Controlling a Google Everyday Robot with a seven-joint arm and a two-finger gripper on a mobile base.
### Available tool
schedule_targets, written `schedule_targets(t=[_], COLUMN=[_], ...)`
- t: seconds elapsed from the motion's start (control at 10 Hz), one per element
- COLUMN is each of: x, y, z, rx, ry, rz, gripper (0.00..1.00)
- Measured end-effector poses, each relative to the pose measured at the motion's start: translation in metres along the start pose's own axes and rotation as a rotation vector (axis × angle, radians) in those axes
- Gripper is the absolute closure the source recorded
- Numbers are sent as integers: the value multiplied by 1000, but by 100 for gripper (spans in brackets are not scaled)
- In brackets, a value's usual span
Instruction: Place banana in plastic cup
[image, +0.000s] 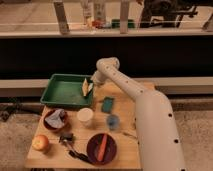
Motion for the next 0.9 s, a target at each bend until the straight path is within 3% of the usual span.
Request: schedule_targets(t=[0.2,0.4,0.9], x=[1,11,2], y=[2,4,1], z=[-4,-25,-39], rx=[6,28,21], ry=[-23,-33,-54], rz=[12,8,-12], gripper=[20,20,20])
